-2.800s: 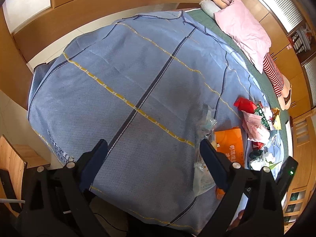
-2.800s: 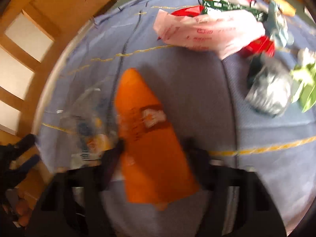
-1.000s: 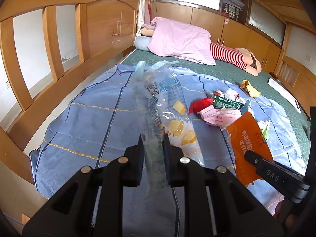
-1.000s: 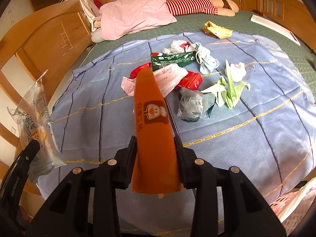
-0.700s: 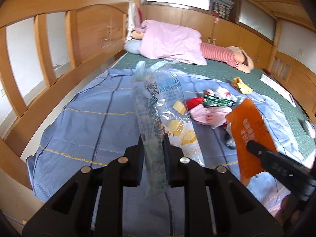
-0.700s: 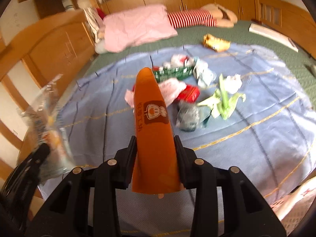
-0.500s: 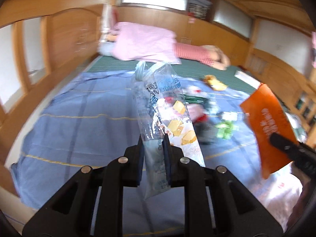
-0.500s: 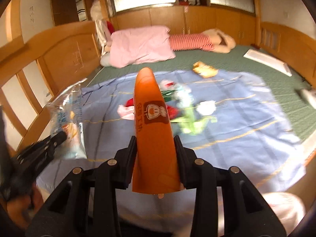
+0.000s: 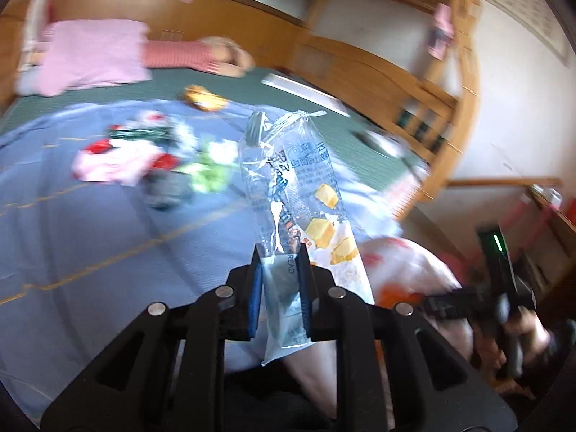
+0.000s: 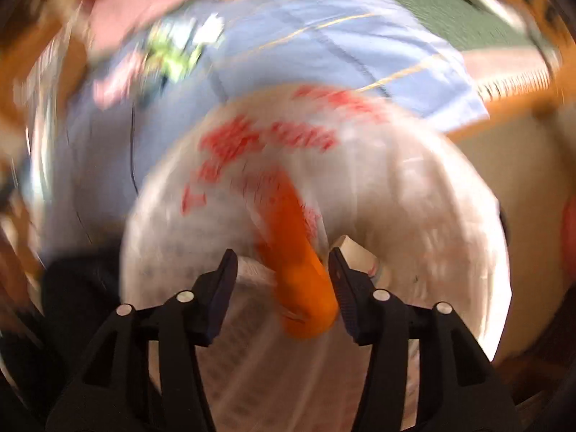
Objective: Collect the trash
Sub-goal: 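Drop the orange packet into the bin with the right gripper while the left gripper carries the clear bag there, then grasp the yellow chip bag with the right gripper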
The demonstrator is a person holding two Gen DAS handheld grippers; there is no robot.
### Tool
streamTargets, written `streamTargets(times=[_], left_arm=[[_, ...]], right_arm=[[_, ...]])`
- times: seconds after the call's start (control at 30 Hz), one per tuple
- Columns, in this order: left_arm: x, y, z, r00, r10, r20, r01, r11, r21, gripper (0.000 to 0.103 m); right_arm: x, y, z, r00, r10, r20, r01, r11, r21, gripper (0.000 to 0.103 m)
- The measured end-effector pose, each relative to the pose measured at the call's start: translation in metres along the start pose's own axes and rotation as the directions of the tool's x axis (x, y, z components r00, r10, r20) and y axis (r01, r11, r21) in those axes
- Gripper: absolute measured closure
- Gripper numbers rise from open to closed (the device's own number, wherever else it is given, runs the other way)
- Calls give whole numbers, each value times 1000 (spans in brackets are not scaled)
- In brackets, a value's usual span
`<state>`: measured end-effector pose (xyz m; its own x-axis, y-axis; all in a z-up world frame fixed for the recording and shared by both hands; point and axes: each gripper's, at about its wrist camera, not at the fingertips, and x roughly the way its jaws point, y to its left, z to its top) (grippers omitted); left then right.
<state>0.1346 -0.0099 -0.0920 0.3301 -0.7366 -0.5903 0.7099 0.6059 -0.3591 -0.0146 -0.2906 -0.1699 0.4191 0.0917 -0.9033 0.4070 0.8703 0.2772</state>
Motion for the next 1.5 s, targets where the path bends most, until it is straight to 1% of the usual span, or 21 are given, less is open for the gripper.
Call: streamTargets(times=[0.1, 0.17, 0.2, 0.23, 0.3, 0.47, 0.53, 0.57, 0.6, 0.67, 0.77, 0.83, 0.9, 1.0, 1.13, 1.23, 1.33, 1.37, 1.43, 1.47, 1.5], left_arm=[[18, -39, -10, 986, -146, -81, 152, 985, 83, 84], [33, -65, -22, 962, -216, -168, 240, 961, 140, 82], [39, -78, -28, 954, -217, -205, 255, 950, 180, 69], [41, -85, -33, 952, -211, -223, 257, 945, 204, 40], [43, -95, -37, 962, -161, -222, 217, 942, 256, 20], [20, -51, -14, 988, -140, -72, 148, 983, 110, 17], [7, -23, -1, 1000, -17, 22, 16, 1000, 19, 17], [0, -4, 6, 991, 117, 67, -115, 993, -40, 17], [-6, 16, 11, 964, 254, 78, -245, 963, -109, 17], [-17, 50, 11, 909, 413, 53, -392, 892, -225, 17], [-32, 97, 7, 848, 530, -7, -492, 781, -384, 17], [-41, 119, 1, 839, 542, -41, -495, 732, -468, 17], [-50, 130, -4, 829, 556, -57, -509, 707, -491, 17], [-55, 144, -8, 806, 585, -90, -547, 677, -492, 17], [-55, 169, -17, 802, 576, -161, -562, 635, -530, 16], [-64, 184, -27, 801, 563, -205, -570, 611, -549, 16], [-66, 193, -33, 797, 557, -232, -576, 585, -571, 15], [-67, 195, -34, 793, 559, -240, -580, 576, -576, 15], [-68, 199, -37, 791, 559, -248, -583, 567, -582, 15], [-68, 200, -38, 794, 553, -250, -579, 566, -587, 15], [-69, 200, -38, 796, 551, -251, -577, 565, -590, 15]], right_arm=[[-33, -22, 14, 989, -26, 148, 11, 995, 101, 40], [-56, -30, 24, 968, -88, 236, 58, 990, 130, 37], [-66, -33, 28, 956, -113, 272, 75, 987, 145, 34], [-70, -35, 32, 950, -123, 288, 80, 985, 156, 33], [-75, -38, 35, 944, -127, 305, 77, 982, 172, 33], [-73, -30, 61, 932, -127, 338, 80, 986, 149, 32], [-69, -13, 81, 934, -97, 345, 62, 992, 109, 32], [-65, -1, 94, 932, -81, 353, 54, 995, 85, 32], [-60, 12, 106, 929, -65, 366, 49, 997, 53, 32], [-48, 46, 143, 914, -36, 404, 52, 998, -29, 32], [-18, 94, 205, 899, 5, 439, 53, 991, -121, 30], [10, 125, 249, 903, 28, 429, 51, 984, -171, 27], [42, 155, 294, 902, 20, 431, 77, 975, -207, 27], [108, 207, 371, 890, -79, 449, 219, 938, -269, 27], [185, 259, 438, 843, -225, 489, 419, 845, -333, 27], [238, 285, 472, 806, -320, 498, 522, 781, -343, 27], [284, 289, 493, 788, -385, 481, 574, 743, -345, 27], [297, 287, 497, 764, -427, 483, 613, 713, -340, 28], [313, 280, 501, 744, -474, 472, 650, 678, -343, 65], [317, 273, 503, 756, -478, 447, 639, 686, -347, 77], [316, 268, 503, 757, -480, 444, 638, 692, -339, 80]])
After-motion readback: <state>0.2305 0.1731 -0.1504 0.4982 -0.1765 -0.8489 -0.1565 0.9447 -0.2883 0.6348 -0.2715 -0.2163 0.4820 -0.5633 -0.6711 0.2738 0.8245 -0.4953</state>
